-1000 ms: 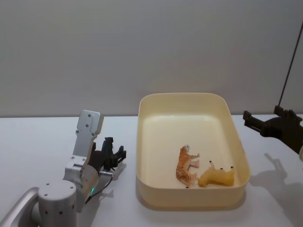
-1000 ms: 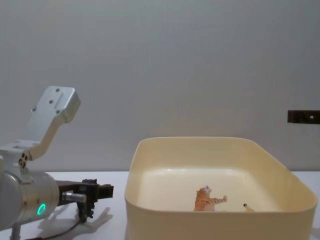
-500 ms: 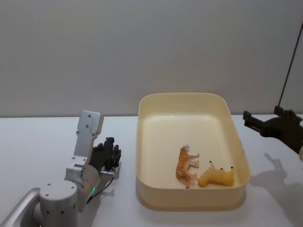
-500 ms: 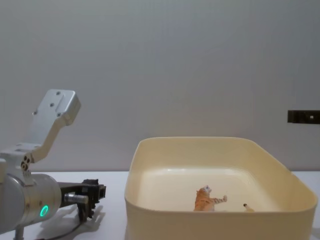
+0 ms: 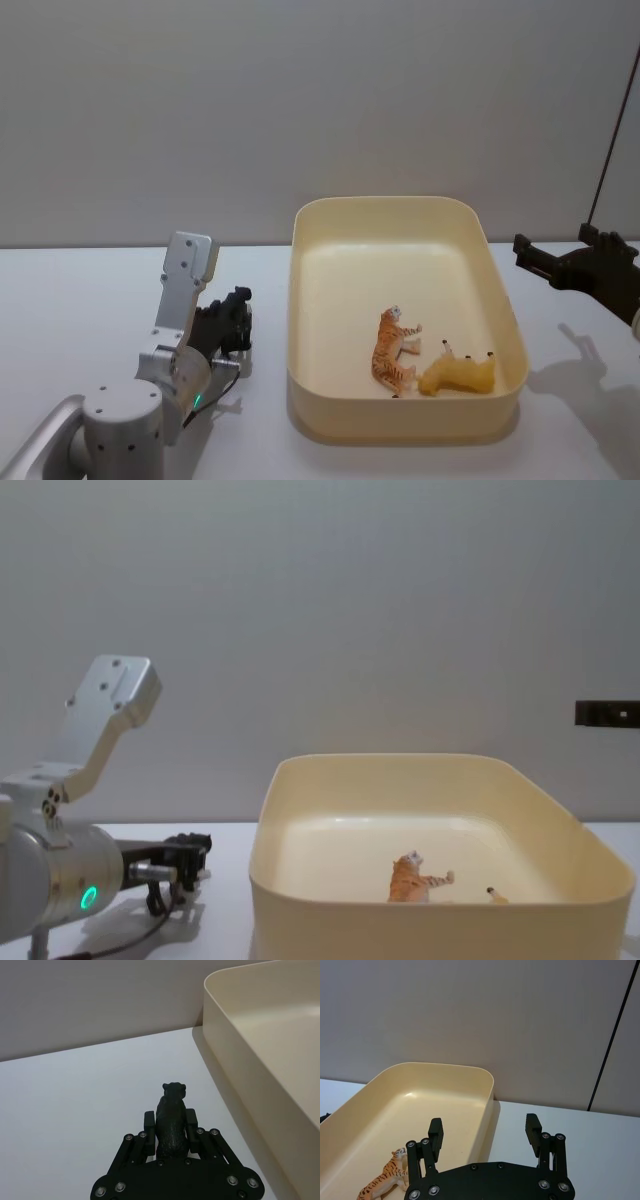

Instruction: Pick up the toy alternately with two hands and place it into the central storage box.

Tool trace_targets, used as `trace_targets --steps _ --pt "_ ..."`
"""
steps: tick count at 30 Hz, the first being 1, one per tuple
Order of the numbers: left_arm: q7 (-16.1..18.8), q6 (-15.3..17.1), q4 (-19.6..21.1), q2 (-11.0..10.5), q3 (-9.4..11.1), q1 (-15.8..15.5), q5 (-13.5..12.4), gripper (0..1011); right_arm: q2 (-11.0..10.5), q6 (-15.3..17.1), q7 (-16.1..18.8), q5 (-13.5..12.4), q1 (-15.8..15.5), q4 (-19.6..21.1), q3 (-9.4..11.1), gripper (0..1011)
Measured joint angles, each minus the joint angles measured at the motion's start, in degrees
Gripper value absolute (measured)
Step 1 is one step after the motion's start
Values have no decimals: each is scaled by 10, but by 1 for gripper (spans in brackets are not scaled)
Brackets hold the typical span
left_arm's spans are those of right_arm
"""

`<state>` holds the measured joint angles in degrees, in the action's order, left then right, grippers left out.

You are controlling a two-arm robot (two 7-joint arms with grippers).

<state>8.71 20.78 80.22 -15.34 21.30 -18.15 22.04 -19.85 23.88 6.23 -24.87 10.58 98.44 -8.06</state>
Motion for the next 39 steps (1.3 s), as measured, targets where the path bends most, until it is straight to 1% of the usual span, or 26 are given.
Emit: trace_targets --steps 3,9,15,21,29,33,34,36,37,39 --pt "0 -3 2 0 -1 0 -2 327 0 0 0 0 0 0 0 1001" --pt "5 -19 15 0 -5 -3 -13 327 0 0 0 0 0 0 0 1001" --pt "6 -35 27 2 -10 -13 -24 327 0 0 0 0 0 0 0 1001" --pt "-8 -48 35 6 -15 -29 -32 327 0 0 0 0 0 0 0 1001" --pt "-56 -61 34 19 -20 -64 -38 327 0 0 0 0 0 0 0 1001" --pt "-88 -64 26 27 -22 -85 -37 327 0 0 0 0 0 0 0 1001" --pt "-88 -64 26 27 -22 -85 -37 327 0 0 0 0 0 0 0 1001" --pt "-112 -64 18 33 -23 -99 -35 327 0 0 0 0 0 0 0 1001" --pt "-112 -64 18 33 -23 -99 -35 327 0 0 0 0 0 0 0 1001" --pt "-129 -64 11 37 -23 -109 -33 327 0 0 0 0 0 0 0 1001"
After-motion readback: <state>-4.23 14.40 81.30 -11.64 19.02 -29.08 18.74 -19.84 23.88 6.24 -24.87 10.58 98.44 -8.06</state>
